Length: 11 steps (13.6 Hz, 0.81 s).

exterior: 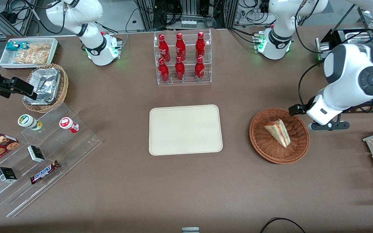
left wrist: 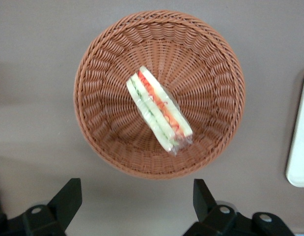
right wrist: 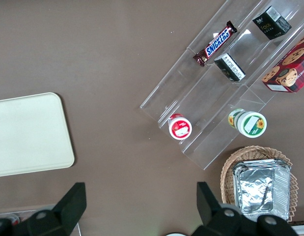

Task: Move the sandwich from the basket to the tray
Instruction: 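Move the left gripper over the wicker basket toward the sandwich, then lower the left gripper and close it on the wrapped sandwich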

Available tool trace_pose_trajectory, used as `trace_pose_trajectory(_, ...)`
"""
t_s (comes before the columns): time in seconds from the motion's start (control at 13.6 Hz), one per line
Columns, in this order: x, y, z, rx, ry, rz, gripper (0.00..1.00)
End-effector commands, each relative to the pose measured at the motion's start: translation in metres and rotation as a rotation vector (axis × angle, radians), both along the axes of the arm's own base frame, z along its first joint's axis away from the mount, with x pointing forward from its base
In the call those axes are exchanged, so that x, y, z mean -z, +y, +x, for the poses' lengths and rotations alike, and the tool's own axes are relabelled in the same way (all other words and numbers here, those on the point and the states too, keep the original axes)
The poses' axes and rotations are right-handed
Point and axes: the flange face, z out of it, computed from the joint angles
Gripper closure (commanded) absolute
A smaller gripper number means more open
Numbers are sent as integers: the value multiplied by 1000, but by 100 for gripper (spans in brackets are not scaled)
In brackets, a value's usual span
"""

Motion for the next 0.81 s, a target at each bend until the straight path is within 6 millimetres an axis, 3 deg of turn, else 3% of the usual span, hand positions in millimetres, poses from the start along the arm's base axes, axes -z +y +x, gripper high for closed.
trace_pose_trajectory(0.0, 35, 2, -13, -71, -37, -4, 0)
trace_pose_trajectory(0.22, 68, -2, -14, -390, -85, 13, 0)
trace_pose_trajectory(0.29, 74, -12, -14, -469, -84, 19, 0)
trace_pose_trajectory(0.73, 96, -32, -11, -717, -91, 31, 0)
